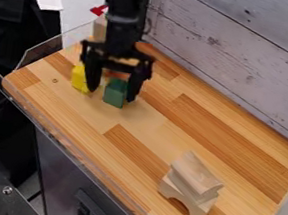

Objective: Move the green cube next to the yellow cube

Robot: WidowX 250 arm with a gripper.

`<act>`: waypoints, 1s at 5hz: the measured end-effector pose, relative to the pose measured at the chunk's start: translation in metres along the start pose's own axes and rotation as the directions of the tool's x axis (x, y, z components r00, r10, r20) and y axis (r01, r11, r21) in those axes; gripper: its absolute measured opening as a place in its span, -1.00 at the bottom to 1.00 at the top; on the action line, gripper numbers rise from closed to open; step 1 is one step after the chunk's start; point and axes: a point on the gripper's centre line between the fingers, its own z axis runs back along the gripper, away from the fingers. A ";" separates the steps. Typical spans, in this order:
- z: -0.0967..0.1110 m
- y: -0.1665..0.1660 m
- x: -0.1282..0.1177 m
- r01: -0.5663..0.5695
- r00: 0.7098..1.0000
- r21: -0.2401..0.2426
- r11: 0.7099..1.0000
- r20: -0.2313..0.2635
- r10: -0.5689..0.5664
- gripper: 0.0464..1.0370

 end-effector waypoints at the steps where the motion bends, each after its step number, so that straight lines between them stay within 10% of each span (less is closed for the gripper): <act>1: 0.024 -0.021 -0.006 0.070 0.998 0.072 0.995 0.006 -0.070 0.93; 3: 0.037 -0.060 -0.020 0.205 0.979 0.116 0.972 -0.036 -0.202 0.93; 5: 0.044 -0.082 -0.043 0.240 0.970 0.059 0.969 0.008 -0.241 0.93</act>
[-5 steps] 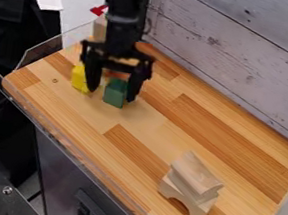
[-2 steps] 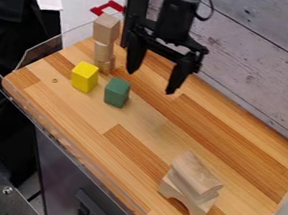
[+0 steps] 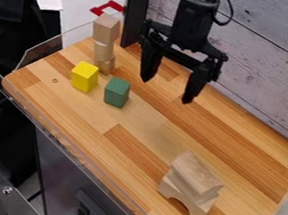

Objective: Move the green cube next to the yellow cube

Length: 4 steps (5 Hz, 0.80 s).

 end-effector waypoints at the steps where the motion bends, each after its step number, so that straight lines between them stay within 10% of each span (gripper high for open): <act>1: -0.001 -0.005 -0.009 0.012 1.000 0.000 1.000 0.016 -0.012 0.93; 4: -0.020 -0.028 -0.025 0.068 0.998 0.002 0.998 0.009 -0.068 0.93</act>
